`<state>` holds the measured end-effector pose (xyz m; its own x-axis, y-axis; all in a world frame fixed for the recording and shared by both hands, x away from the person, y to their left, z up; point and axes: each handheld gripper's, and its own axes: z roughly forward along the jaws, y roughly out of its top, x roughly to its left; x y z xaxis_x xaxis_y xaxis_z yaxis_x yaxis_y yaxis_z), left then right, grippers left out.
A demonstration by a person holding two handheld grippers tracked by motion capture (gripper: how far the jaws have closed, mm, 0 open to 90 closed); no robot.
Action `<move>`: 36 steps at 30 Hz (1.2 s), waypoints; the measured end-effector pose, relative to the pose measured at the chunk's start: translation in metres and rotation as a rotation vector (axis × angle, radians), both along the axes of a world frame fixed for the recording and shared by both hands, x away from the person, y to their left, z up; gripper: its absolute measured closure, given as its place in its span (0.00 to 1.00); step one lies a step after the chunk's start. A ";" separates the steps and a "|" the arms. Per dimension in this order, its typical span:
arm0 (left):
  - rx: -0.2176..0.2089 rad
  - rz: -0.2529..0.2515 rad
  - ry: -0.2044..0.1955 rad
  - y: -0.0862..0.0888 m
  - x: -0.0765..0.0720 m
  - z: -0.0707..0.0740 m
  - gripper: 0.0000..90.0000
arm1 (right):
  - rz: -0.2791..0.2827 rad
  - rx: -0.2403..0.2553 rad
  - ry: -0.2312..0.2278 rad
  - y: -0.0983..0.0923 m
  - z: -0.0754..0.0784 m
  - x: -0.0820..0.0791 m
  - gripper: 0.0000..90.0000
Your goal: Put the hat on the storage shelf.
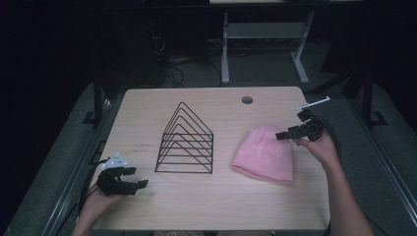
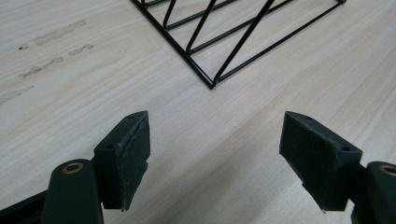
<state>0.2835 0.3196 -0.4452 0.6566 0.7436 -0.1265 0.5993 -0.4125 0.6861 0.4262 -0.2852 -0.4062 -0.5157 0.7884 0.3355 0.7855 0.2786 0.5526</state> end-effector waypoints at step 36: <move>0.002 0.000 0.021 0.003 0.003 -0.004 0.28 | -0.025 -0.023 0.146 0.006 -0.039 0.036 0.60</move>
<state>0.2868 0.3230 -0.4488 0.6536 0.7441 -0.1383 0.6135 -0.4139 0.6725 0.4620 -0.2789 -0.4451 -0.4432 0.8085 0.3871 0.8637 0.2695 0.4258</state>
